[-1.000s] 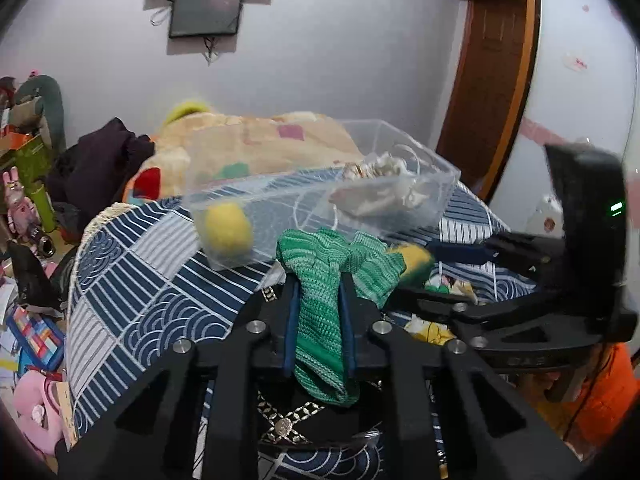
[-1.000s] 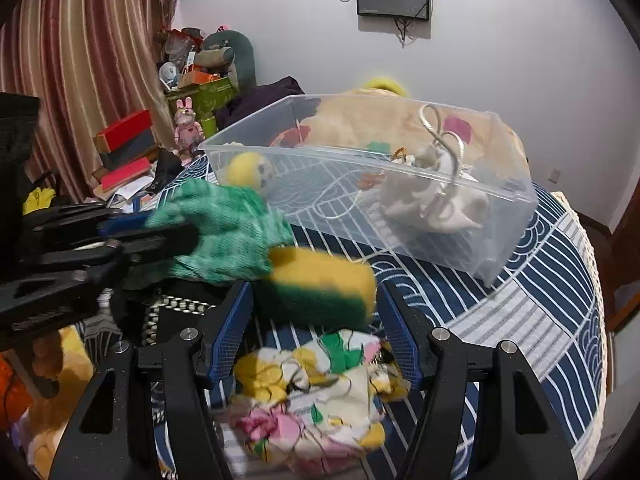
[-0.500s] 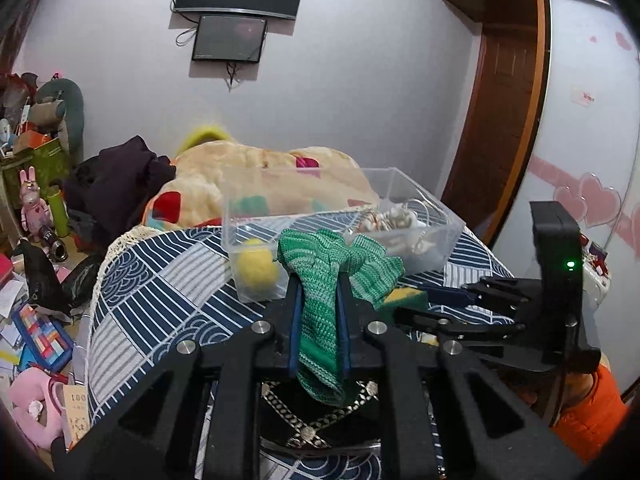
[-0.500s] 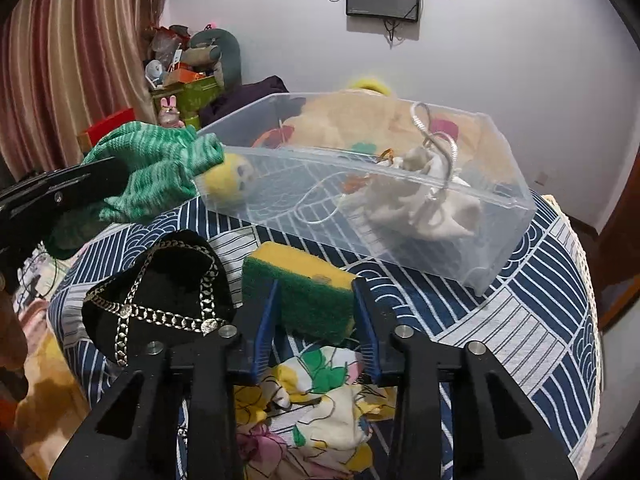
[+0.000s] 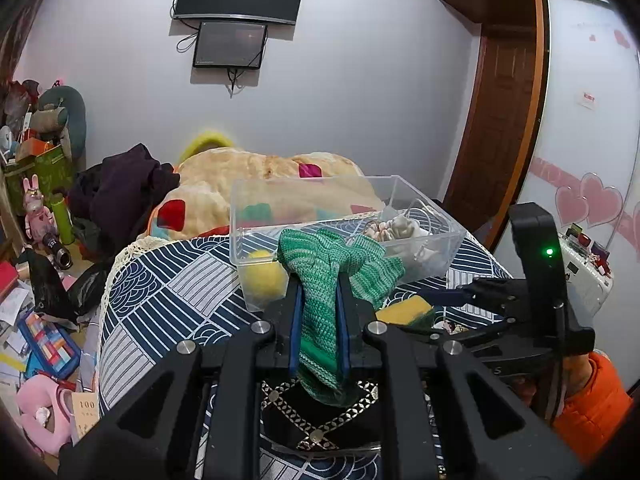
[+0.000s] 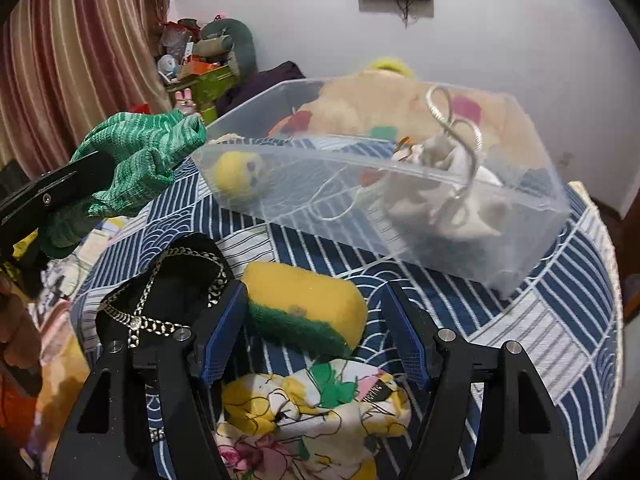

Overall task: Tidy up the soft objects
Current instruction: 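Place green glove into box with left tool while right tool places sponge in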

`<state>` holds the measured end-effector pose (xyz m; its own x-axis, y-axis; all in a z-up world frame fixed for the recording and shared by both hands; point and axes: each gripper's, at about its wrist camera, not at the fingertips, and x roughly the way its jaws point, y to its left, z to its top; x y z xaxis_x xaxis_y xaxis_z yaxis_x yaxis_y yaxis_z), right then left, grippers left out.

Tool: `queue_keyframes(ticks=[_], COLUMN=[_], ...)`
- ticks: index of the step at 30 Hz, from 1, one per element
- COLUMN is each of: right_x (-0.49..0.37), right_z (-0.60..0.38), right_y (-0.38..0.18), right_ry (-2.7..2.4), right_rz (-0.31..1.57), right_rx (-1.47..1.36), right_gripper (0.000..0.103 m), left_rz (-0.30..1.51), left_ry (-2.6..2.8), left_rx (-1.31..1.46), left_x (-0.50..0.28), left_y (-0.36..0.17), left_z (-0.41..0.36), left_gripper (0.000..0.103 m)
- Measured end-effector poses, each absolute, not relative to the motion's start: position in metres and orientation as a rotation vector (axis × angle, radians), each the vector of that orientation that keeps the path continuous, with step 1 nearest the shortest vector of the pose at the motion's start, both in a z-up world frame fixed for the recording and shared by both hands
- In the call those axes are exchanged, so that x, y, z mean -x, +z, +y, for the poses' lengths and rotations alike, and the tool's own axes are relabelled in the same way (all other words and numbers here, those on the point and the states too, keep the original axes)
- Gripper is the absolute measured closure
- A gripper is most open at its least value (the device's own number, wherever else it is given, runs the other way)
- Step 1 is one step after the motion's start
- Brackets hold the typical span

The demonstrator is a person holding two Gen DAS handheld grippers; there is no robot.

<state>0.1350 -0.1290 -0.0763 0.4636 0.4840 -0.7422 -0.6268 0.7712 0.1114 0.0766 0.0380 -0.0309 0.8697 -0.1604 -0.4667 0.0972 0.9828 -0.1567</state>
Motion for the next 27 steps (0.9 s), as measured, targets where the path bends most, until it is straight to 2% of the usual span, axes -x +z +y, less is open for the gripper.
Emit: queue_keyframes(ticks=[7, 20, 27], right_x=[-0.126, -0.129, -0.158], right_z=[-0.129, -0.163, -0.14], right_y=[-0.074, -0.004, 0.0], right_ry=[0.732, 0.605, 0.564], right_rz=[0.834, 0.604, 0.59], right_rx=[0.201, 0.076, 0.12], right_gripper=[0.061, 0.063, 0.063], left_rz=[0.49, 0.453, 0.507], left_ry=[-0.124, -0.048, -0.042], left_rx=[0.12, 0.102, 0.111], left_x=[-0.078, -0.116, -0.155], left_y=[-0.027, -0.001, -0.004], left_z=[0.038, 0.044, 0.04], left_gripper=[0.088, 0.088, 0.088])
